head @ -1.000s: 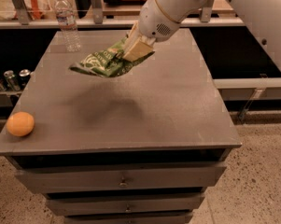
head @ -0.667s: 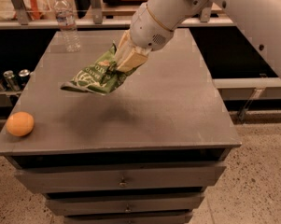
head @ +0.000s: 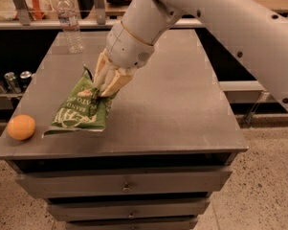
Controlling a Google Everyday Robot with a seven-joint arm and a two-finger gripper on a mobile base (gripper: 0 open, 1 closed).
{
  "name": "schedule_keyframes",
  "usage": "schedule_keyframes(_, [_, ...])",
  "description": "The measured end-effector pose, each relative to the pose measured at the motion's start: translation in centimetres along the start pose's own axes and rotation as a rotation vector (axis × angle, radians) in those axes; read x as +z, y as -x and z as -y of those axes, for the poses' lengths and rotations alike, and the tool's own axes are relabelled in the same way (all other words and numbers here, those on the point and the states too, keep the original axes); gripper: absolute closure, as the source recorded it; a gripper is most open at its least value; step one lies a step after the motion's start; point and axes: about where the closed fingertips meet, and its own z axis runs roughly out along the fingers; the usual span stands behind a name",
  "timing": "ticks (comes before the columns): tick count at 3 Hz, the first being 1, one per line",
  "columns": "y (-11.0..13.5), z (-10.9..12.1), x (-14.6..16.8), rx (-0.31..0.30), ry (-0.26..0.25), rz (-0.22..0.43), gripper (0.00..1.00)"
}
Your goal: Move green jalapeno chip bag near orange
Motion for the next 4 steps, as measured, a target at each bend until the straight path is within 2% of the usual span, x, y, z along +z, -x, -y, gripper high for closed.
schedule_keyframes(1, [1.4,-1.0,2.2,-0.084,0.054,0.004,1.0])
schedule_keyframes(2, [1.9,-1.2,4.2,-0.117,0.067,0.016,0.82])
schedule_keyframes(4, [1.3,-0.4,6.1,-0.109,0.056,0.041,0.35])
